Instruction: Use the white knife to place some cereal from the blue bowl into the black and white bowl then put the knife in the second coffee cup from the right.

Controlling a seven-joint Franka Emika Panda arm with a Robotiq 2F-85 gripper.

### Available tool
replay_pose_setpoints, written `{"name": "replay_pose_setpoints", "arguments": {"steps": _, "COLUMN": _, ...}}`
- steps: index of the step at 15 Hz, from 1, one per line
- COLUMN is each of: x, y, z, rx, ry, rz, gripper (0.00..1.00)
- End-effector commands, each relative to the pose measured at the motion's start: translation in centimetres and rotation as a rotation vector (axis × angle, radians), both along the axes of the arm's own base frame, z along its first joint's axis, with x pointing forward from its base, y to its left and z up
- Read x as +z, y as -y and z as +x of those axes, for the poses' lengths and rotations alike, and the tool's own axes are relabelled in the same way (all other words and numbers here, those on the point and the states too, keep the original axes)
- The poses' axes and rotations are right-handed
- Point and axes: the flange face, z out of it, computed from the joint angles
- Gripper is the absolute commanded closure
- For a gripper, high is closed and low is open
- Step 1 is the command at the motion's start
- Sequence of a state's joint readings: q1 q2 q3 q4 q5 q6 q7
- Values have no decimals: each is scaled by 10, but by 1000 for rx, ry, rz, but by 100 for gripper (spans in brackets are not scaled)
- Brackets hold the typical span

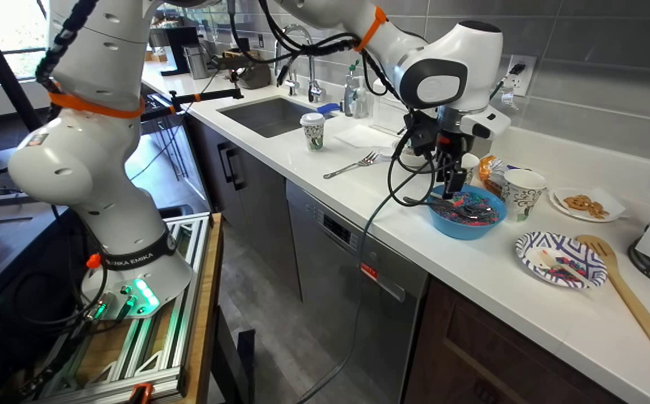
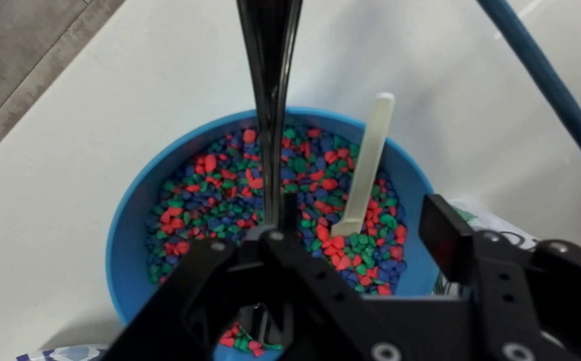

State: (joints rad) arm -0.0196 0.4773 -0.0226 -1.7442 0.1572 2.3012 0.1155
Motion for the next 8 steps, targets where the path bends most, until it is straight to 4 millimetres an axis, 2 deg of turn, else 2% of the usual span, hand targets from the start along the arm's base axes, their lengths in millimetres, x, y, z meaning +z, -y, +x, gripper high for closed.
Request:
{"name": "replay_pose_setpoints", "arguments": {"steps": 1, "x": -7, "y": 0, "z": 8, "rx": -27, "ry": 13, "rz": -29, "gripper": 53}}
{"name": "replay_pose_setpoints", "arguments": {"steps": 2, "x": -9, "y": 1, "z": 9, "rx": -30, "ry": 10, "rz": -29, "gripper": 53}}
{"name": "replay_pose_setpoints", "arguments": {"steps": 3, "x": -10, "y": 1, "z": 10, "rx": -34, "ry": 12, "rz": -31, "gripper": 51}}
{"name": "replay_pose_setpoints", "arguments": {"steps": 4, "x": -12, "y": 1, "z": 11, "rx": -35, "ry": 12, "rz": -33, "gripper": 42}}
{"name": "replay_pose_setpoints", "arguments": {"steps": 6, "x": -17, "y": 1, "z": 12, "rx": -37, "ry": 14, "rz": -36, "gripper": 40}}
{"name": "replay_pose_setpoints", "arguments": {"steps": 7, "x": -19, "y": 0, "z": 13, "rx": -31, "ry": 18, "rz": -31, "gripper": 40}}
{"name": "replay_pose_setpoints", "arguments": {"steps": 8, "x": -21, "y": -1, "z": 14, "rx": -35, "ry": 20, "rz": -27, "gripper": 46}}
